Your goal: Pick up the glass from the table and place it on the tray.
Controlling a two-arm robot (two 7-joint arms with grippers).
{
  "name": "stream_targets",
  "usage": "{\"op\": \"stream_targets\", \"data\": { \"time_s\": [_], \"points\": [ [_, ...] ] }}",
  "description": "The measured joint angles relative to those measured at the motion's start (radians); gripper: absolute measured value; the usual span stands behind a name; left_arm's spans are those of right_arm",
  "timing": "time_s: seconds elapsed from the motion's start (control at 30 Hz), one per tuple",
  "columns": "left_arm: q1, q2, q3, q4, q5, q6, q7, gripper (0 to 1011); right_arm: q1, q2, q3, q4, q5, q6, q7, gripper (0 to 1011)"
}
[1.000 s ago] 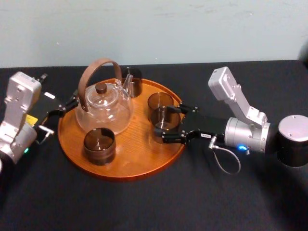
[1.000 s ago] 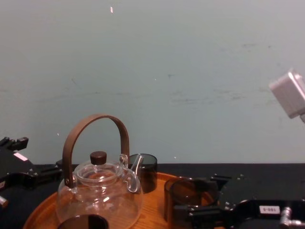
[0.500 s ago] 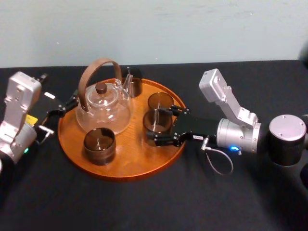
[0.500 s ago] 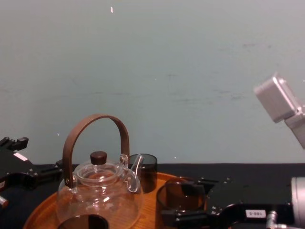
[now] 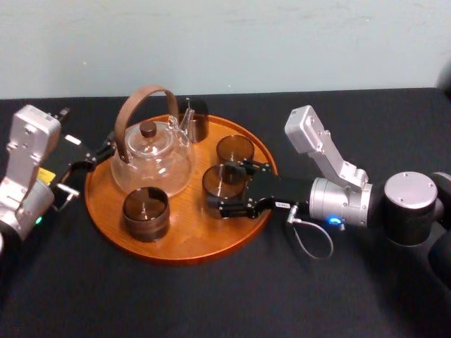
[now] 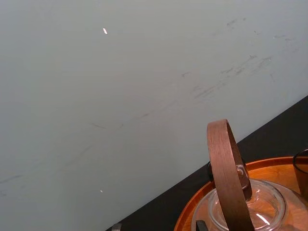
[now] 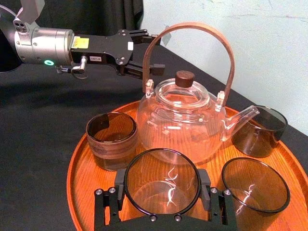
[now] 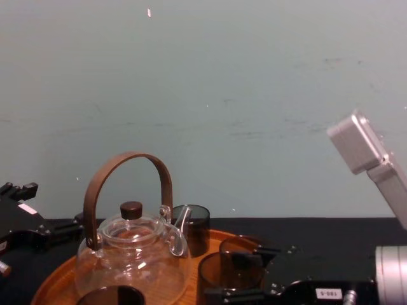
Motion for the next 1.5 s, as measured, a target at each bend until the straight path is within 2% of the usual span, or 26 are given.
{"op": "stream_targets", "data": {
  "time_s": [0.37, 1.5],
  "points": [
    [0.000, 0.000, 0.000, 0.000, 0.000, 0.000, 0.000, 1001, 0.009, -0.022, -0.007, 0.038, 0.000, -0.023, 0.008, 904],
    [0.000, 0.000, 0.000, 0.000, 0.000, 0.000, 0.000, 1002, 0.024, -0.052, -0.017, 0.102, -0.025, -0.036, 0.008, 904]
  ]
}}
